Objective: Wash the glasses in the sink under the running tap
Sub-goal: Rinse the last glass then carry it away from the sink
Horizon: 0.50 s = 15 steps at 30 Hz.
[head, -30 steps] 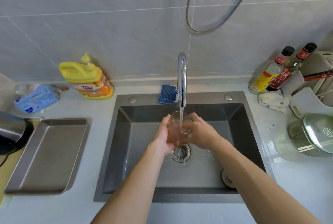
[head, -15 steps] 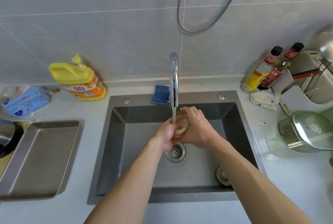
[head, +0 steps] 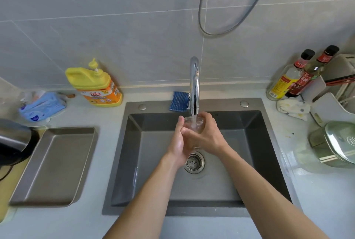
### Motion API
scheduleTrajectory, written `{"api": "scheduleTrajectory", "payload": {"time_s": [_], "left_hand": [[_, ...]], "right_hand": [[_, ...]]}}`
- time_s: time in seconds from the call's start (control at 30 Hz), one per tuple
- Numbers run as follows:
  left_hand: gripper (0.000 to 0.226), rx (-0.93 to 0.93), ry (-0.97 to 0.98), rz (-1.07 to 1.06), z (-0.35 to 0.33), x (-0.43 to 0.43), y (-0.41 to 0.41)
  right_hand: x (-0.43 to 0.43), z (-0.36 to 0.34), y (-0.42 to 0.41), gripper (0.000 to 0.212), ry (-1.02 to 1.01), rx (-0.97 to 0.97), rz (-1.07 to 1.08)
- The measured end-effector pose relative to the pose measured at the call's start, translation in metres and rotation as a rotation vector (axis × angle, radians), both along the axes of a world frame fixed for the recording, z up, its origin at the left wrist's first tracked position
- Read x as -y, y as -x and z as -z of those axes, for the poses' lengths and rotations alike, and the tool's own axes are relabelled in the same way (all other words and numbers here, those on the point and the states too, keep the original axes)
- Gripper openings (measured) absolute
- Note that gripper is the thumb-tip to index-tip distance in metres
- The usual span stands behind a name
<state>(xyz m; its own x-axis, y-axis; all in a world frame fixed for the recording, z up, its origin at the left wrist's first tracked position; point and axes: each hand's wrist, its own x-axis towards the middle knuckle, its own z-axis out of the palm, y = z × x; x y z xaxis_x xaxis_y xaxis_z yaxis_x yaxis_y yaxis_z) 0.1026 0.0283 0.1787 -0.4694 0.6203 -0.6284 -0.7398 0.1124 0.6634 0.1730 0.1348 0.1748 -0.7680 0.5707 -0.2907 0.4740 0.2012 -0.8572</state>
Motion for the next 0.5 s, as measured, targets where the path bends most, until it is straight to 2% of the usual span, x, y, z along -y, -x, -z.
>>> {"api": "scheduleTrajectory", "payload": {"time_s": [0.07,0.1,0.17,0.2,0.27,0.33,0.43,0.47,0.5], "left_hand": [[0.068,-0.090,0.056,-0.003,-0.001,0.003,0.000],[0.074,-0.138,0.124,-0.022,0.000,0.007,0.003],[0.086,-0.182,0.202,-0.037,0.004,0.012,0.006],[0.084,-0.199,0.195,-0.034,0.006,0.015,0.007],[0.066,-0.219,0.159,-0.067,0.010,0.018,0.006],[0.046,-0.178,0.121,-0.104,0.009,0.018,0.006],[0.051,-0.094,0.119,-0.102,0.009,0.018,0.008],[0.056,-0.044,0.133,-0.108,0.006,0.019,0.007],[0.062,-0.005,0.148,-0.102,0.008,0.019,0.007]], "right_hand": [[0.006,0.001,0.003,0.055,-0.024,0.019,-0.022],[0.007,-0.002,0.002,0.058,-0.045,0.026,-0.011],[0.004,-0.001,0.002,0.079,-0.033,0.031,0.017],[0.004,-0.005,0.002,0.083,-0.027,0.027,0.026],[0.008,-0.008,-0.001,0.077,0.035,0.037,0.067],[0.015,-0.007,-0.003,0.060,0.131,-0.009,0.134],[0.016,0.006,-0.010,0.044,0.077,-0.029,0.108],[0.015,0.009,-0.012,0.047,0.073,-0.044,0.072],[0.015,0.011,-0.013,0.059,0.118,-0.066,0.047]]}}
